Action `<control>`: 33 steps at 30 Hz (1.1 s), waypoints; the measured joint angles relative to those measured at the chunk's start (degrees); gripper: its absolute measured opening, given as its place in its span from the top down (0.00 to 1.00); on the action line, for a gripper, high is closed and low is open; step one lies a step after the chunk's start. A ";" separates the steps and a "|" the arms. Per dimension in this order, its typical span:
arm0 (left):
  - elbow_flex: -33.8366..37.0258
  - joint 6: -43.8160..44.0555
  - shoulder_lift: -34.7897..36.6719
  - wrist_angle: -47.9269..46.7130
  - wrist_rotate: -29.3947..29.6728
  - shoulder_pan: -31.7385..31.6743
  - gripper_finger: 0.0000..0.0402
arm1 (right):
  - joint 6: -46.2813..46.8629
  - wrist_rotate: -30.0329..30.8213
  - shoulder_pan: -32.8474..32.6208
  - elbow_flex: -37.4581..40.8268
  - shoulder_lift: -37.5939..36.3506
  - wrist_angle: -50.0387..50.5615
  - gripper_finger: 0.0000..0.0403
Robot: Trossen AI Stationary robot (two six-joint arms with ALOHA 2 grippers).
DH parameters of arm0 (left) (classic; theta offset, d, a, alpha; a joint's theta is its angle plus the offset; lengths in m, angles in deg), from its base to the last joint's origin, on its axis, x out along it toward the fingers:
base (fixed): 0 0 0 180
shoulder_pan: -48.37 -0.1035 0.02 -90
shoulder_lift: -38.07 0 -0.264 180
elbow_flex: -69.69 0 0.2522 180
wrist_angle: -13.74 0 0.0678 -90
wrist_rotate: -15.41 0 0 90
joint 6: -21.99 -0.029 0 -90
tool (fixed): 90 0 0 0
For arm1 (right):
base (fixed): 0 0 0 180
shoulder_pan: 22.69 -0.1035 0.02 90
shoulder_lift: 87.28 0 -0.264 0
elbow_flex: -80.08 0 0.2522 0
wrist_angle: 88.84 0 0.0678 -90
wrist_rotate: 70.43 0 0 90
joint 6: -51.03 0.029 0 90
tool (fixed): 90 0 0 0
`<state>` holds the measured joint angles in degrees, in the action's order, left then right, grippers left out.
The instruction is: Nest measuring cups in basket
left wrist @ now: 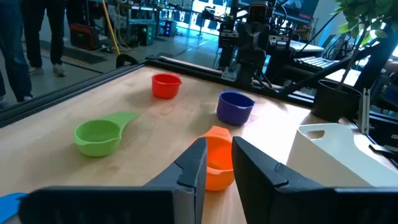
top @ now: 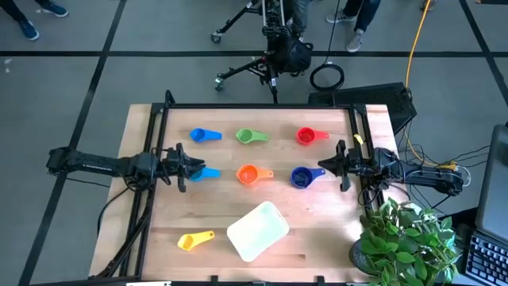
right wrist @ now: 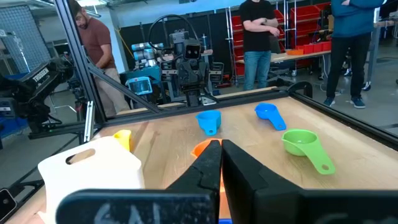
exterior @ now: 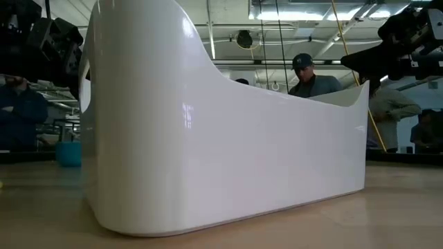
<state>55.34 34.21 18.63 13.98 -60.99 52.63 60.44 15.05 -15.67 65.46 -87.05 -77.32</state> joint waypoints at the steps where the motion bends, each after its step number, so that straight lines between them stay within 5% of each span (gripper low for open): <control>1: -0.02 0.00 0.01 -0.02 0.00 0.00 0.81 | 0.00 0.01 -0.01 -0.01 -0.01 0.00 0.98; 33: -0.02 -0.01 0.01 -0.01 -0.01 -0.01 0.81 | 0.00 -0.06 -0.01 -0.01 0.00 -0.87 0.98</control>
<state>55.33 34.20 18.64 13.97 -60.99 52.63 60.44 14.99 -15.68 65.45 -87.05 -78.19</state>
